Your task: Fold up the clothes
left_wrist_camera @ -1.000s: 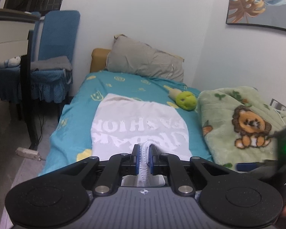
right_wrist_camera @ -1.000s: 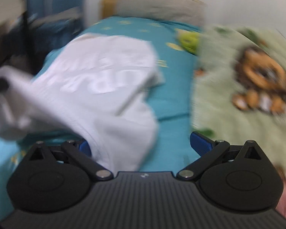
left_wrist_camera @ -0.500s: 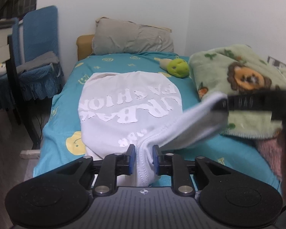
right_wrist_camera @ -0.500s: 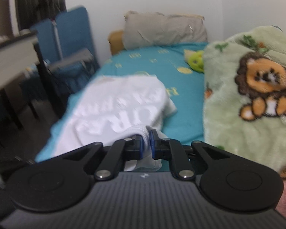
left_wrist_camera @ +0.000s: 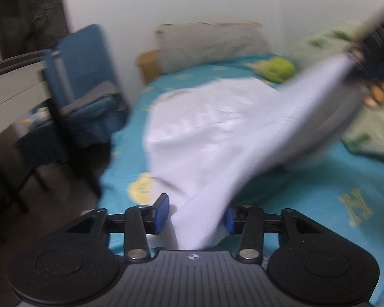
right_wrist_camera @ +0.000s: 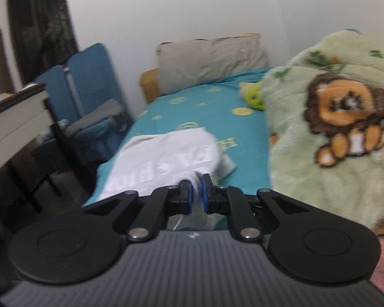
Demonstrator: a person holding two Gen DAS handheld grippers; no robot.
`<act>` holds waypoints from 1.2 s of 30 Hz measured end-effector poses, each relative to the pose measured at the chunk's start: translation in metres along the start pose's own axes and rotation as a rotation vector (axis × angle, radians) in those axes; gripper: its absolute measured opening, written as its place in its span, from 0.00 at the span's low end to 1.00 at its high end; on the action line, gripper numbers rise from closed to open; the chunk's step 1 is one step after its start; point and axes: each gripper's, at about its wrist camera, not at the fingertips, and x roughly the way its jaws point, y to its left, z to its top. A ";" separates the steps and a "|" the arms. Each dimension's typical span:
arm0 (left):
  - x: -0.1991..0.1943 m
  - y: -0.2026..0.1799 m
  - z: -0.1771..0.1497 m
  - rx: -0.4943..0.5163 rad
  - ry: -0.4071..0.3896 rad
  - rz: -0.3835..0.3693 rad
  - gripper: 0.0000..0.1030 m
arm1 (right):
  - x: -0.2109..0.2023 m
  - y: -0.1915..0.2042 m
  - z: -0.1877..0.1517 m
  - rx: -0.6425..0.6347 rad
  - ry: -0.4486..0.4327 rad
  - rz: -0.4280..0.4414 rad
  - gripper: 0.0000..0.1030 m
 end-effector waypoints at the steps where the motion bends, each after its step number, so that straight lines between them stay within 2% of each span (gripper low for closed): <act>1: -0.005 0.008 0.004 -0.044 -0.022 0.019 0.58 | 0.003 -0.002 -0.001 0.002 0.009 -0.025 0.11; 3: -0.015 0.024 0.010 -0.136 -0.068 0.048 0.61 | 0.009 -0.006 -0.003 0.000 0.035 -0.070 0.13; 4: -0.020 0.031 0.014 -0.186 -0.094 0.056 0.61 | 0.013 -0.008 -0.005 -0.004 0.053 -0.088 0.19; 6: -0.029 0.044 0.019 -0.264 -0.142 0.086 0.62 | 0.024 -0.009 -0.011 -0.027 0.107 -0.133 0.38; 7: -0.033 0.050 0.021 -0.302 -0.165 0.102 0.62 | 0.029 -0.009 -0.014 -0.039 0.135 -0.156 0.58; 8: -0.038 0.056 0.024 -0.339 -0.189 0.118 0.62 | 0.035 -0.010 -0.017 -0.047 0.172 -0.176 0.66; 12: -0.041 0.075 0.027 -0.438 -0.174 0.156 0.65 | 0.059 -0.012 -0.038 -0.126 0.345 -0.219 0.66; 14: -0.037 0.077 0.027 -0.432 -0.151 0.176 0.65 | 0.062 -0.014 -0.043 -0.106 0.380 -0.210 0.66; 17: -0.037 0.077 0.027 -0.409 -0.150 0.192 0.65 | 0.049 -0.017 -0.034 -0.065 0.282 -0.226 0.66; 19: -0.042 0.076 0.029 -0.398 -0.174 0.183 0.70 | 0.036 -0.022 -0.020 -0.017 0.197 -0.234 0.66; 21: -0.052 0.076 0.035 -0.382 -0.221 0.176 0.70 | 0.019 -0.021 0.000 0.016 0.103 -0.239 0.66; 24: -0.074 0.079 0.057 -0.395 -0.340 0.169 0.71 | -0.009 -0.010 0.043 0.030 -0.057 -0.201 0.66; 29: -0.130 0.090 0.131 -0.433 -0.528 0.169 0.71 | -0.058 0.019 0.128 0.042 -0.274 -0.150 0.66; 36: -0.238 0.114 0.238 -0.470 -0.715 0.178 0.71 | -0.151 0.058 0.229 0.001 -0.472 -0.060 0.66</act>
